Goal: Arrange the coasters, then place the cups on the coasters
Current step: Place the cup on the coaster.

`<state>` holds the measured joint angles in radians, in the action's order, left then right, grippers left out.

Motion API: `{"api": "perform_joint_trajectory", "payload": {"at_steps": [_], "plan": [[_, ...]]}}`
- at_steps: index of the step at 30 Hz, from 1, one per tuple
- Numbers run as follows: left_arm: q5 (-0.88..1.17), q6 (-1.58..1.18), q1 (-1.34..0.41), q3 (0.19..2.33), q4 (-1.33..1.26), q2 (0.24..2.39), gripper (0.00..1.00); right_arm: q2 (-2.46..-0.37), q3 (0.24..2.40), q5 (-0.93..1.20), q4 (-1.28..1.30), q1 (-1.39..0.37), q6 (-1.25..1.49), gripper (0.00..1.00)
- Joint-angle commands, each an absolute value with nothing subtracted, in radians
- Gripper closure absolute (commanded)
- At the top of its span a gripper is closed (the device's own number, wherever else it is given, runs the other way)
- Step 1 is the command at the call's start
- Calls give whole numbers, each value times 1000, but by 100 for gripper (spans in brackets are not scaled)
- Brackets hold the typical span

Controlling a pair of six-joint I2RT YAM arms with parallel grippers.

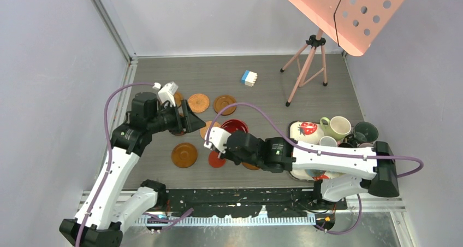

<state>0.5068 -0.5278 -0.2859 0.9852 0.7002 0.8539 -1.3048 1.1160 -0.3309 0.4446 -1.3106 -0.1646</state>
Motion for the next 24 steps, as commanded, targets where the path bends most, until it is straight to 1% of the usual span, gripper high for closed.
{"api": "perform_joint_trajectory", "payload": {"at_steps": [1,3,6,10,13,16,18,24], "plan": [[518,-529,-288,1074,662,883,33,-1316,1231,-371,282,-1346,-268,94],[457,-492,-287,1105,713,898,34,-1323,1255,-373,296,-1347,-275,95],[432,-442,-287,1118,744,903,33,-1325,1268,-337,328,-1349,-297,95],[377,-413,-285,1122,807,907,33,-1294,1233,-212,364,-1347,-353,94],[440,-395,-284,1099,805,900,33,-1273,1211,-150,422,-1347,-363,94],[416,-393,-284,1081,834,888,33,-1261,1175,-60,430,-1348,-346,94],[409,-389,-283,1066,846,880,33,-1259,1143,-52,424,-1349,-334,95],[589,-379,-284,1035,842,916,34,-1238,1100,-30,394,-1349,-336,94]]}}
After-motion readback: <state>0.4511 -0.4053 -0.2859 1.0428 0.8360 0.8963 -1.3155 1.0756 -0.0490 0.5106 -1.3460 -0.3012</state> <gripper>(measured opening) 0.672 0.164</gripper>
